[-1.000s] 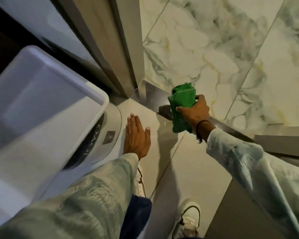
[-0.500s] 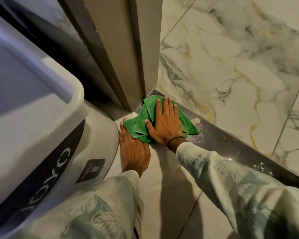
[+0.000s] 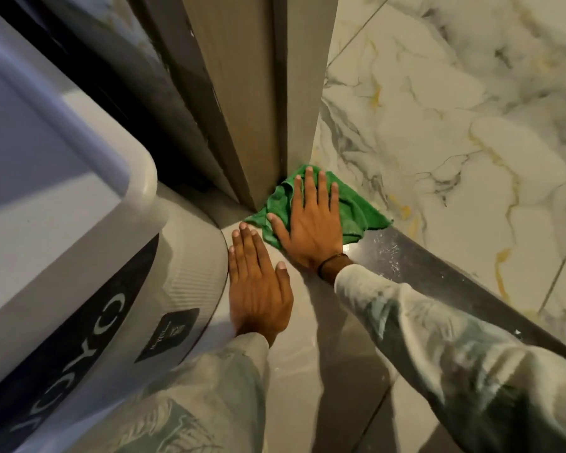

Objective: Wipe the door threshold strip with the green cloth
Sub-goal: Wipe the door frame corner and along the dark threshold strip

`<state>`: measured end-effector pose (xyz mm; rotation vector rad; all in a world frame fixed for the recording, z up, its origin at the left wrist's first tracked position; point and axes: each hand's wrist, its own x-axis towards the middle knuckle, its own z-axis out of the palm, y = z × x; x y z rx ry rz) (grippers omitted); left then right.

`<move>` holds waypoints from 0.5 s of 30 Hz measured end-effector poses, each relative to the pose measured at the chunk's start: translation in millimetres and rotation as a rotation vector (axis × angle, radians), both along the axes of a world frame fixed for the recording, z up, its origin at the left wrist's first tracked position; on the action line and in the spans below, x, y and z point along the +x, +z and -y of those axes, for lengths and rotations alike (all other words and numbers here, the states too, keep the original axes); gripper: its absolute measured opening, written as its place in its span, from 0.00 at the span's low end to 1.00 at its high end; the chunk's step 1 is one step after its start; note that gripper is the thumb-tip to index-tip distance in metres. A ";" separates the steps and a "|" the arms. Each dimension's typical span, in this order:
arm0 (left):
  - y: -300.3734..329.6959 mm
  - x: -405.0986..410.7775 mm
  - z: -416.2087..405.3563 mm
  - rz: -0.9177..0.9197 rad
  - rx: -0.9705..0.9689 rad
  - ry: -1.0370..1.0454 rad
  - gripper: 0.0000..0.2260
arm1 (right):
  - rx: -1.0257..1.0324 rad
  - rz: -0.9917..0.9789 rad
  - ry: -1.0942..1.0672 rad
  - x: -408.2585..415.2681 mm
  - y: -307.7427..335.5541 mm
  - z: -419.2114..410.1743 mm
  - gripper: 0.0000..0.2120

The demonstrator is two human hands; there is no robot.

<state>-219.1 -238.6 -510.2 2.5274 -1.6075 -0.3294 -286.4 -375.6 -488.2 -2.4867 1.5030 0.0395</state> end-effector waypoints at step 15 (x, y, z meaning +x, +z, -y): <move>-2.2 0.2 0.3 -0.018 0.021 0.016 0.32 | 0.024 -0.011 -0.142 -65.4 -1.5 36.9 0.33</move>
